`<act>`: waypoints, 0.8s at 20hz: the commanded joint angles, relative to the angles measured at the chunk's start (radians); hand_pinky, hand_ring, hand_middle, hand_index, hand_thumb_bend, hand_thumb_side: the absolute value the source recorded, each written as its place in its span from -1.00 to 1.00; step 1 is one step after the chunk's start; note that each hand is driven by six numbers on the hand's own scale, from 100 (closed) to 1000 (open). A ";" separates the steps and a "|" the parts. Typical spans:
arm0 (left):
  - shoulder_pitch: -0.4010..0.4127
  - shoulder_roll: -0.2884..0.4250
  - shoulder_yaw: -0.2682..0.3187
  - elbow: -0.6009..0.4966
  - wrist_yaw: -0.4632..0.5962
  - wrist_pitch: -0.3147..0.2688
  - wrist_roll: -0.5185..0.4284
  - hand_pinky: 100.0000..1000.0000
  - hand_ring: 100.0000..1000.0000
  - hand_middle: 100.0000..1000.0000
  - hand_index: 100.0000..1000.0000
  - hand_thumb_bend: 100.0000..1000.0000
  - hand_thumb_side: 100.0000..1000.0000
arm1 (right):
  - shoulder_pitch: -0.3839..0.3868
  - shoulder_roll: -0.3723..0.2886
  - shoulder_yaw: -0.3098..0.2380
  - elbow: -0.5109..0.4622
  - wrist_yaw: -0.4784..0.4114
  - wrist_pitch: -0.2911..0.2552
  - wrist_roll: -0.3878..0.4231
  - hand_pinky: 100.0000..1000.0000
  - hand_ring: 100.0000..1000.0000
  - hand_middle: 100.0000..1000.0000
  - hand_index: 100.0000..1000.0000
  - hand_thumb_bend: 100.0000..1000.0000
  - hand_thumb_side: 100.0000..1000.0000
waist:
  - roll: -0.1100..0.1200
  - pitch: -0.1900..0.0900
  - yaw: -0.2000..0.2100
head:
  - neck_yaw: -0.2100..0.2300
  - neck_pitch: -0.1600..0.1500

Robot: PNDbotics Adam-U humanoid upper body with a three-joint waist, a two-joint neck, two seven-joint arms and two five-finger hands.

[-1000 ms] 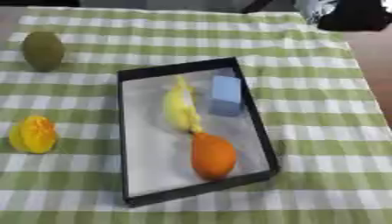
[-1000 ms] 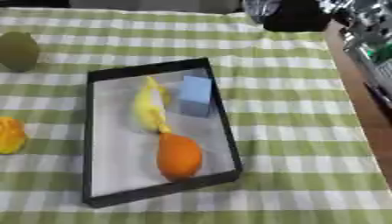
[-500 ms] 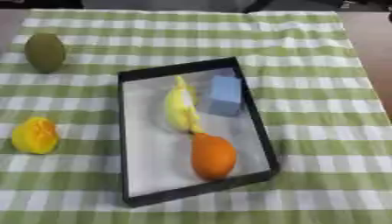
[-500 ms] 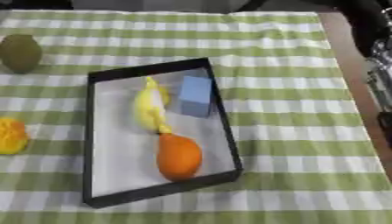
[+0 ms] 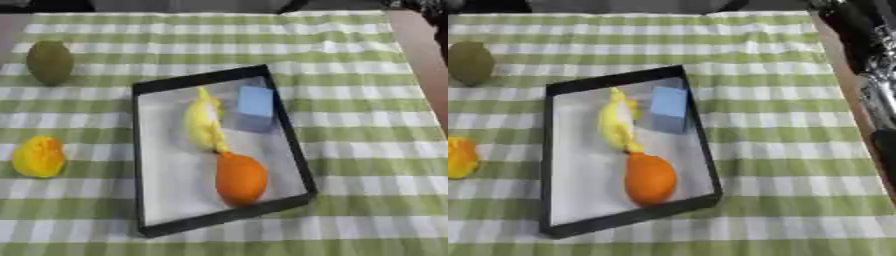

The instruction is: Pick up objects on the table and place them in the box.

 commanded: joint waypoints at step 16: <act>-0.115 0.150 -0.132 0.060 -0.173 -0.086 -0.368 0.64 0.62 0.60 0.73 -0.10 -0.86 | -0.004 0.006 -0.005 0.014 0.009 0.013 0.019 0.73 0.53 0.34 0.58 -1.00 -0.14 | 0.021 -0.029 -0.013 | 0.060 -0.004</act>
